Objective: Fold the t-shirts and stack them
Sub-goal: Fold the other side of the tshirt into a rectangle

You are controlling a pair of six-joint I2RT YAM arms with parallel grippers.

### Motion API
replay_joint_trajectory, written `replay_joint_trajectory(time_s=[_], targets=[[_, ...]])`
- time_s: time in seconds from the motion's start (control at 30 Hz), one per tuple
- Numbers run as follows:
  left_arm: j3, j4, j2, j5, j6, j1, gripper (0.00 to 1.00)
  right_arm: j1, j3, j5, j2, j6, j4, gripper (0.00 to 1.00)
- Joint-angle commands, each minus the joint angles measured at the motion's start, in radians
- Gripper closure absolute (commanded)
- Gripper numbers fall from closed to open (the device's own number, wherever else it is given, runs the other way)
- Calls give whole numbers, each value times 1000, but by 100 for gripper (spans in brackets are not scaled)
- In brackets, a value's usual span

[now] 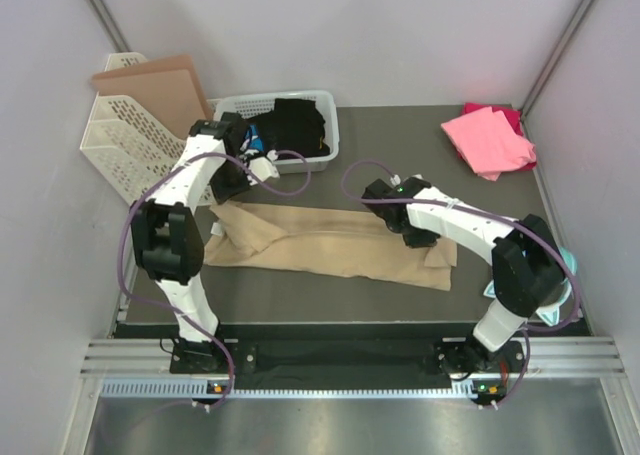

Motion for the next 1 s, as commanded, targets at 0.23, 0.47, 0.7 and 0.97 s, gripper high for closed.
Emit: replay_joint_trajectory(time_s=[0.23, 0.47, 0.7, 0.97], targets=[[119, 11, -83, -1, -85, -3, 67, -133, 56, 75, 20, -76, 53, 44], [106, -94, -226, 106, -108, -6, 65, -96, 69, -113, -135, -105, 119, 49], [-108, -101, -289, 242, -114, -37, 65, -4, 12, -584, -167, -108, 391, 50], [-331, 28, -249, 278, -150, -39, 69, -68, 21, -568, -20, -22, 435, 56]])
